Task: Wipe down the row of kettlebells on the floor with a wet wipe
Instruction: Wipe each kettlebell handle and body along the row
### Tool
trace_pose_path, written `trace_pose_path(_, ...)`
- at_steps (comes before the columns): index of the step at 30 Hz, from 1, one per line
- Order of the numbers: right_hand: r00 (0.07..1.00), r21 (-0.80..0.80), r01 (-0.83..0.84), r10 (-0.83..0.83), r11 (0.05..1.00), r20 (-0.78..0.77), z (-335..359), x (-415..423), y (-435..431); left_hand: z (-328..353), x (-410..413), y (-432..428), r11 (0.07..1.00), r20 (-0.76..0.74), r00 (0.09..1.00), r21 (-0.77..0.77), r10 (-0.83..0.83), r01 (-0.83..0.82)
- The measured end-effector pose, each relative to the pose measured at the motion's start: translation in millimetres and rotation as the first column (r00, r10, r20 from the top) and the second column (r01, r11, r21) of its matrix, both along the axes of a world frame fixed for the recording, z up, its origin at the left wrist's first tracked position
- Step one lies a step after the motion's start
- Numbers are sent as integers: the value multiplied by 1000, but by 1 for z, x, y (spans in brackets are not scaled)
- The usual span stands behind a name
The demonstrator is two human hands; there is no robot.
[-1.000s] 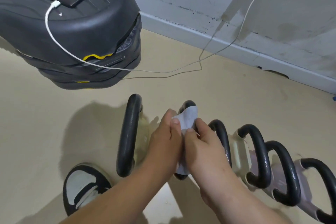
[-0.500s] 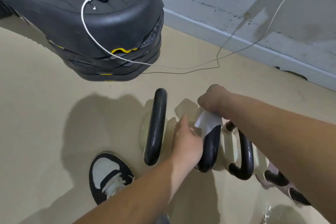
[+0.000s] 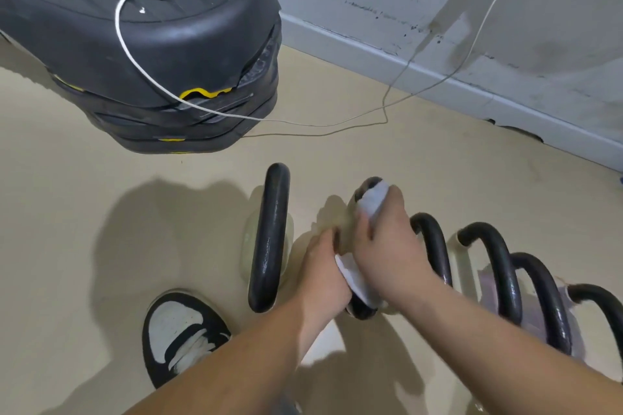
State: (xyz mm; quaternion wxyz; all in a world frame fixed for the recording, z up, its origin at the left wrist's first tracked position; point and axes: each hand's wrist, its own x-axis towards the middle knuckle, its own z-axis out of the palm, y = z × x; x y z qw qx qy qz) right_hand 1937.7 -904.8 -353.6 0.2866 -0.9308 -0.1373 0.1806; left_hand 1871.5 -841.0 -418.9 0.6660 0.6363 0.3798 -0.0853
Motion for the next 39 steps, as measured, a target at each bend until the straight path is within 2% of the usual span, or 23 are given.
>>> trace_pose_path(4,998,-56,-60,59,997,-17,-5,-30,-17,4,-8,1,990,96,987,-37,-130,134)
trace_pose_path(5,998,-55,-68,67,996,-18,-4,-30,-18,4,-8,-2,988,83,985,12,-151,151)
trace_pose_path(7,996,-72,-85,85,994,0,-2,-20,-13,-7,-7,0,987,74,993,137,-94,84)
trace_pose_path(9,994,-126,-100,104,987,25,1,4,-2,-11,-7,-2,982,94,991,173,-99,82)
trace_pose_path(10,995,-157,-100,100,983,-7,4,19,7,-14,-8,-3,975,80,990,199,-115,98)
trace_pose_path(12,984,-254,-150,119,956,-133,11,49,25,-8,-4,-2,989,57,996,135,-75,67)
trace_pose_path(15,947,-462,-282,166,841,-276,19,79,52,-3,0,-3,990,26,999,137,-36,33)
trace_pose_path(17,920,-529,-358,193,769,-341,15,89,66,-7,0,-5,989,38,998,141,-41,35)
trace_pose_path(20,882,-673,-469,267,572,-389,5,95,80,-9,-2,-3,987,27,998,153,-60,56)
trace_pose_path(21,883,-677,-468,278,568,-378,2,96,82,-13,-1,-3,986,18,998,155,-61,58)
trace_pose_path(23,880,-643,-474,300,602,-367,-3,99,81,-15,0,-3,988,26,999,148,-38,33)
trace_pose_path(24,894,-612,-444,281,655,-348,-4,99,78,-15,-1,-3,988,31,999,152,-39,33)
trace_pose_path(26,954,-486,-274,173,830,-243,-5,96,63,-13,-3,-3,988,28,999,149,-42,37)
trace_pose_path(27,981,-378,-126,59,917,-183,-5,90,53,-11,-2,-2,989,17,999,142,-43,40)
trace_pose_path(28,985,-265,-9,-37,964,-166,-4,83,45,-13,-1,-1,992,-15,999,122,-40,41)
trace_pose_path(29,983,-176,54,-83,983,-161,-3,72,37,-11,0,0,995,-54,998,86,-43,47)
trace_pose_path(31,989,-37,93,-97,995,-114,-2,45,25,-13,2,0,997,-78,997,-80,-5,-2)
trace_pose_path(33,987,76,153,-148,985,-68,-3,17,15,-13,0,2,994,-7,1000,-111,-22,21)
trace_pose_path(35,974,135,224,-216,965,-74,-4,-9,7,-3,-4,2,984,65,997,-172,-34,45)
trace_pose_path(39,936,235,352,-334,906,-113,-12,-46,-7,2,-9,-2,930,46,999,-367,15,3)
